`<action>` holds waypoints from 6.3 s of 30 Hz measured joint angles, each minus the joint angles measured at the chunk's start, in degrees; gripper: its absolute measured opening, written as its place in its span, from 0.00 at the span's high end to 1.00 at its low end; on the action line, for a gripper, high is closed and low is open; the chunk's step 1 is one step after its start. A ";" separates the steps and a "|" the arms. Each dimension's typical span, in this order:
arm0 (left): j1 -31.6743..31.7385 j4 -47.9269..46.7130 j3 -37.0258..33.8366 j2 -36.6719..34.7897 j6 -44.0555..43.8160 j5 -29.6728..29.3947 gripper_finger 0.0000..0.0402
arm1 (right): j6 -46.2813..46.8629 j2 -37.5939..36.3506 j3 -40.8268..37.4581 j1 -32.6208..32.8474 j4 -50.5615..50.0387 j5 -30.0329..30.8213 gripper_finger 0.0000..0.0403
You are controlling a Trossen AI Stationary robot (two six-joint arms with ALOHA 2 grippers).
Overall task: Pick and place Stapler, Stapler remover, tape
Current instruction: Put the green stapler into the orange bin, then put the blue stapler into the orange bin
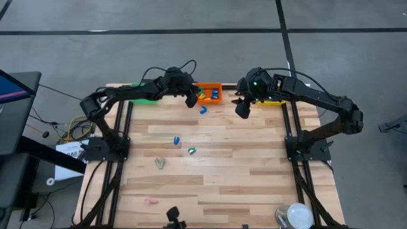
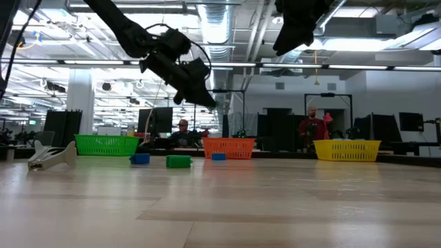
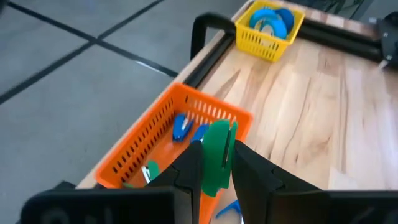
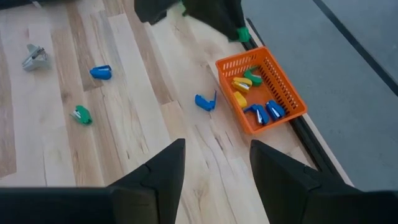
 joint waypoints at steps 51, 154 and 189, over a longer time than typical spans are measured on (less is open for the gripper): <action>0.11 14.32 -0.04 8.38 -0.63 -3.72 0.53 | -0.04 0.92 0.09 0.81 -1.66 0.06 0.57; -26.45 -44.04 -12.71 -13.48 -51.45 -10.50 0.44 | -0.02 0.92 0.09 1.14 -1.24 -0.09 0.57; -26.84 -51.84 -0.84 -3.45 -48.11 -9.48 0.48 | -0.66 0.90 0.09 1.14 -1.20 -0.11 0.57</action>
